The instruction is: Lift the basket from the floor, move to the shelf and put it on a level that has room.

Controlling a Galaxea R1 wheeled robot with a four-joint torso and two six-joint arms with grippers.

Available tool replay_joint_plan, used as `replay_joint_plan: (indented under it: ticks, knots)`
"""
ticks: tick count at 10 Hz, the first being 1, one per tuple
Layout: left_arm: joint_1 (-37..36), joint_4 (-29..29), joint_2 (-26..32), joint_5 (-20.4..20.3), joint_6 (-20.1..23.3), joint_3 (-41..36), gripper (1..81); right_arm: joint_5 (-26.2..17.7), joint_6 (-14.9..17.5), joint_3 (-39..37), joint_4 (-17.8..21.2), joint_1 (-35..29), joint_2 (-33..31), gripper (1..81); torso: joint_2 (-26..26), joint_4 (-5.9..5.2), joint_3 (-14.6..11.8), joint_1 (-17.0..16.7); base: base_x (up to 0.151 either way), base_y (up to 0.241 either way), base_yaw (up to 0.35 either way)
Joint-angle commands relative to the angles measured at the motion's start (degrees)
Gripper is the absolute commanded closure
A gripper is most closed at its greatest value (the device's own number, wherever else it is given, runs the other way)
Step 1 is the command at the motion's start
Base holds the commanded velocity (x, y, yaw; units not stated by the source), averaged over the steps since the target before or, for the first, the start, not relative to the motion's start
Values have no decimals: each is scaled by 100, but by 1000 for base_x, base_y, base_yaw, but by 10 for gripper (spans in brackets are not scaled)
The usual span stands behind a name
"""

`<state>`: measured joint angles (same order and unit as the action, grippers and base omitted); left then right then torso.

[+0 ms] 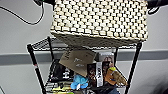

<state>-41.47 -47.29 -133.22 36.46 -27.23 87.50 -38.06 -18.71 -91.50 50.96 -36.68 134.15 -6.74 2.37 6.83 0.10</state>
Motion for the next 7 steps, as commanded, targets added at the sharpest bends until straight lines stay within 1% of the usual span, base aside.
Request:
replay_joint_plan:
  ticks: [1, 4, 7]
  knots:
    - [-1183, 53, -417, -236, 122, 496, 811, 396, 184, -446, 11, -1143, 388, 811, 0, 0, 0, 0, 0, 0, 0]
    - [-1183, 97, -452, -236, 122, 531, 811, 387, 193, -596, 11, -1214, 493, 811, 2, 0, 2, 2, 0, 0, 0]
    - [-814, 386, -487, -236, 130, 794, 811, 369, 271, -982, -147, -959, 792, 811, 4, 0, 4, 4, 0, 0, 0]
